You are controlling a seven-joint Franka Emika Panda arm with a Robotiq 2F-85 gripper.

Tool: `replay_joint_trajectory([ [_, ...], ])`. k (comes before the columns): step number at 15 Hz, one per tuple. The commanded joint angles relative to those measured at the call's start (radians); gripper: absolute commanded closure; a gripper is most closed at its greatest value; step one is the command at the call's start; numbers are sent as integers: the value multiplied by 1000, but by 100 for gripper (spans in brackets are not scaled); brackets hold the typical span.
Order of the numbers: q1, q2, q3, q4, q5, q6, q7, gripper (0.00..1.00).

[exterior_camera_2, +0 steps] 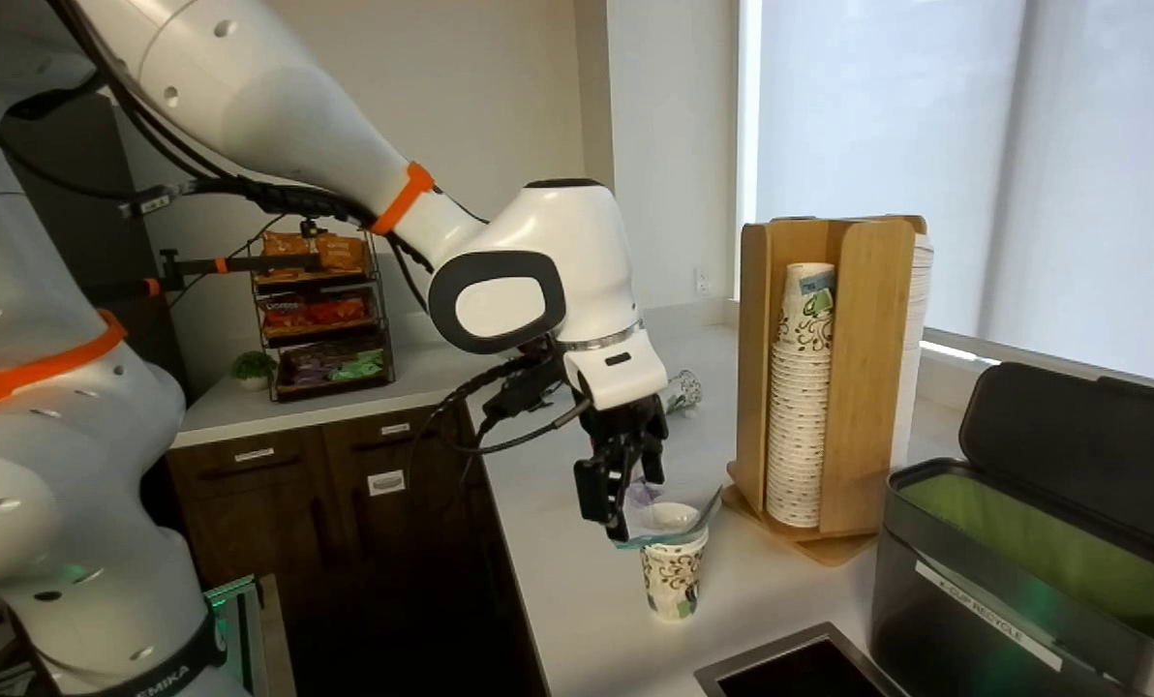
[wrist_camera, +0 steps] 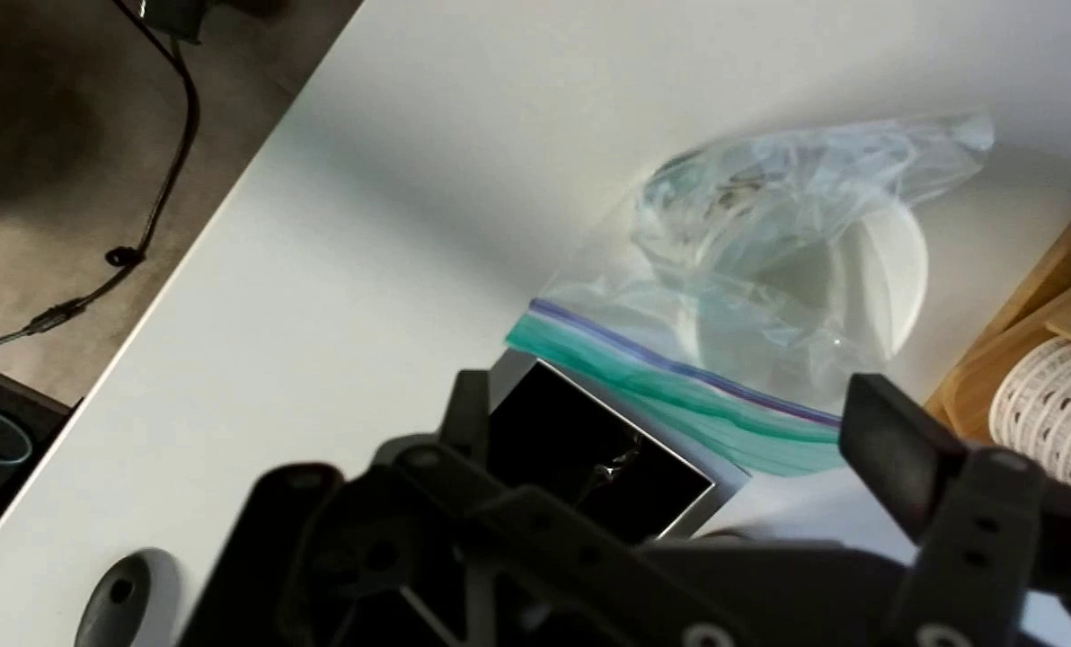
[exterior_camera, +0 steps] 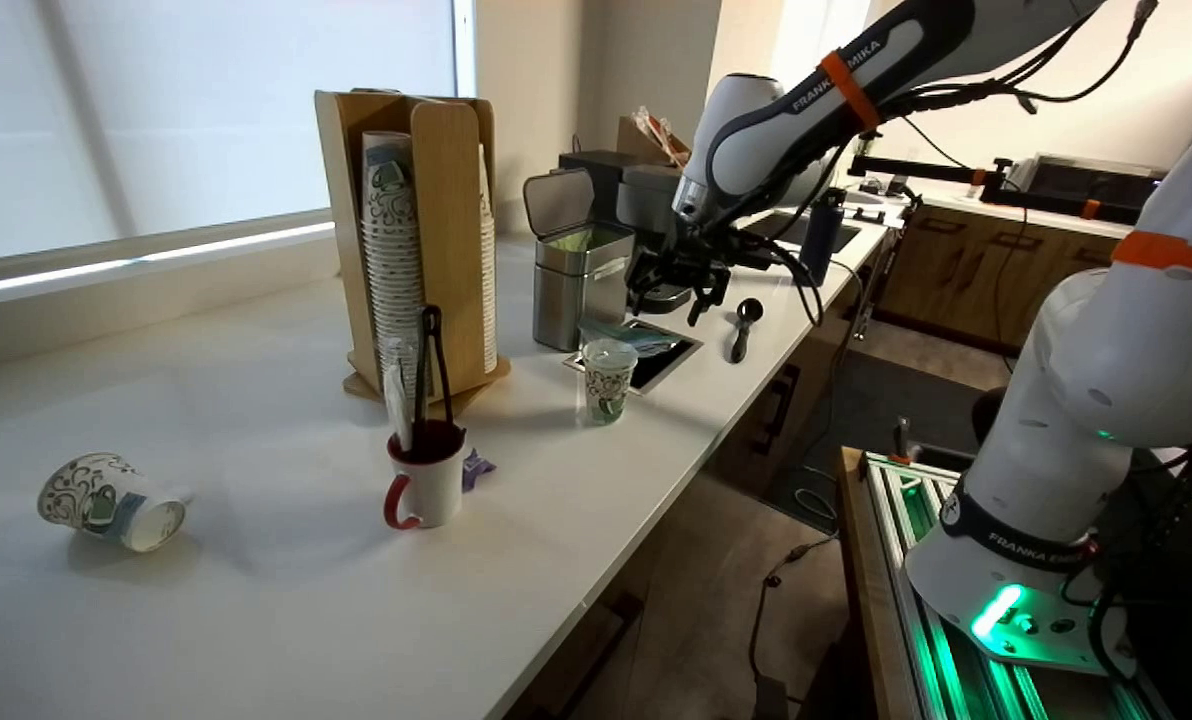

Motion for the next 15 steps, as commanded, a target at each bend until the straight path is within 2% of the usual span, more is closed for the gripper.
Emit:
replay_joint_trajectory([
  [1, -9, 1, 2, -23, 7, 15, 27, 0],
  [6, -9, 7, -1, -6, 2, -1, 6, 0],
  [11, -15, -23, 20, -53, -11, 88, 102, 0],
  [15, -18, -36, 50, -117, -39, 204, 157, 0],
])
